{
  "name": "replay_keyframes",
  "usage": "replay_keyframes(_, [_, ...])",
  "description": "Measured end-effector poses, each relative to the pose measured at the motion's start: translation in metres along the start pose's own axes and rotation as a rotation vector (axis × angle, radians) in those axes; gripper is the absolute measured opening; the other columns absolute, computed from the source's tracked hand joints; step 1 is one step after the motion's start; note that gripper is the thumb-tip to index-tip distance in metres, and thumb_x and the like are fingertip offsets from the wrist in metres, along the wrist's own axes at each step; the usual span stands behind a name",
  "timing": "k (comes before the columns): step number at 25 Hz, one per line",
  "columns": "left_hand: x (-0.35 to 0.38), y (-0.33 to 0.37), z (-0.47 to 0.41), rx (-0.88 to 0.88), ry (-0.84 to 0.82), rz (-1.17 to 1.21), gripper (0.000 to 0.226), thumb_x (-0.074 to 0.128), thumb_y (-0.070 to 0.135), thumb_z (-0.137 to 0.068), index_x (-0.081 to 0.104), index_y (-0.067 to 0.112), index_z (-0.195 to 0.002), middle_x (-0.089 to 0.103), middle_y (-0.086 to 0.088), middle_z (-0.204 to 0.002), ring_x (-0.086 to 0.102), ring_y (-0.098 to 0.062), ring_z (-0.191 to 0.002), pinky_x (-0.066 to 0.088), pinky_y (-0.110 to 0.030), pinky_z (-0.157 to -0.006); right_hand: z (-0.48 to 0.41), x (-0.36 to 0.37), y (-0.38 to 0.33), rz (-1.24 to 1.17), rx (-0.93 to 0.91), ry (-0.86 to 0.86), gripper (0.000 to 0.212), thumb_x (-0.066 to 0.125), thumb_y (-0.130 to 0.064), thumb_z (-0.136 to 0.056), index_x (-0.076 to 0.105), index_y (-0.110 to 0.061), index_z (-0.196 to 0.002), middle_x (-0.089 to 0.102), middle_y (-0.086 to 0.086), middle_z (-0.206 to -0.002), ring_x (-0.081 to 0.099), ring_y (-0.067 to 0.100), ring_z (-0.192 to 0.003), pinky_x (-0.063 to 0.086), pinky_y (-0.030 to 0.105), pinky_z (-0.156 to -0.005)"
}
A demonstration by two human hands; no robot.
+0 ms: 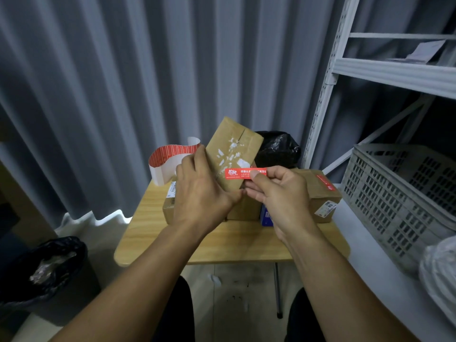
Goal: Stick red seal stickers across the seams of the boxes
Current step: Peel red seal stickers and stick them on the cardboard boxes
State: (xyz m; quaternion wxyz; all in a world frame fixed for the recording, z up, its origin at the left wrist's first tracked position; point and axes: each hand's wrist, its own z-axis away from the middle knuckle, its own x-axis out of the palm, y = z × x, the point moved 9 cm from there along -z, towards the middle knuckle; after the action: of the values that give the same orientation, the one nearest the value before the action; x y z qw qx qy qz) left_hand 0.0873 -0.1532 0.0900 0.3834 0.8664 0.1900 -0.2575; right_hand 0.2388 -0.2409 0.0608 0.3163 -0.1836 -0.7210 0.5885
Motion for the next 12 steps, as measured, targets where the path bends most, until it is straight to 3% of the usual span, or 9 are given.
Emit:
replay_keyframes(9, [0.0039, 0.0037, -0.0062, 0.041, -0.023, -0.048, 0.118, 0.084, 0.059, -0.063, 0.025, 0.012, -0.154, 0.042, -0.008, -0.142, 0.039, -0.023, -0.128, 0.042, -0.04, -0.106, -0.0055, -0.002, -0.004, 0.051, 0.005, -0.028, 0.003, 0.069, -0.009, -0.093, 0.071, -0.009, -0.093, 0.078, 0.006, -0.093, 0.075, 0.018, -0.092, 0.062, 0.032, -0.078])
replay_keyframes(12, [0.0059, 0.0025, -0.0049, 0.04, -0.032, -0.066, 0.118, 0.083, 0.058, -0.063, 0.025, 0.013, -0.155, 0.043, -0.008, -0.14, 0.039, -0.023, -0.127, 0.043, -0.042, -0.105, -0.0047, -0.0042, -0.0061, 0.122, -0.025, -0.01, 0.003, 0.071, -0.012, -0.092, 0.073, -0.014, -0.09, 0.078, -0.002, -0.091, 0.073, 0.011, -0.093, 0.062, 0.031, -0.079])
